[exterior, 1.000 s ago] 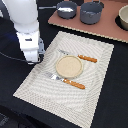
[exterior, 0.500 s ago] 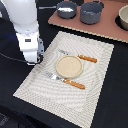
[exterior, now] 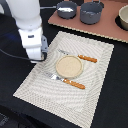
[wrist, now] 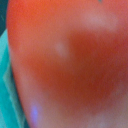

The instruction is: Place the pan onto the stove and place the fish and sausage into the pan.

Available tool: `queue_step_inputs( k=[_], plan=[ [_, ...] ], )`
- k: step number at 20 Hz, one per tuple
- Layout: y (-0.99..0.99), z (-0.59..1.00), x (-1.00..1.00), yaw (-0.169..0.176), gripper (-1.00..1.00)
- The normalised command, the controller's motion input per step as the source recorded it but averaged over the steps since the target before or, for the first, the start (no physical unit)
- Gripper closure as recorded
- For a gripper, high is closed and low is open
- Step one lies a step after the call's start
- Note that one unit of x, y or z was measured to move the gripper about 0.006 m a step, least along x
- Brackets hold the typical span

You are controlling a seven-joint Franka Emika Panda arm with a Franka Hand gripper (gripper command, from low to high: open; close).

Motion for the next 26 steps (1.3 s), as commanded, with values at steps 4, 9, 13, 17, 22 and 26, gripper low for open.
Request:
queue_step_inputs(
  k=[4,9,13,17,22,26],
  plan=[
    [0.83,0.99,0.37,-0.028,1.00],
    [0.97,0.81,0.24,-0.008,1.00],
    [1.00,0.73,0.20,0.000,1.00],
    [1.00,0.55,0.12,0.000,1.00],
    [1.00,0.34,0.20,0.000,1.00],
    [0.89,0.09,0.37,0.000,1.00]
  ],
)
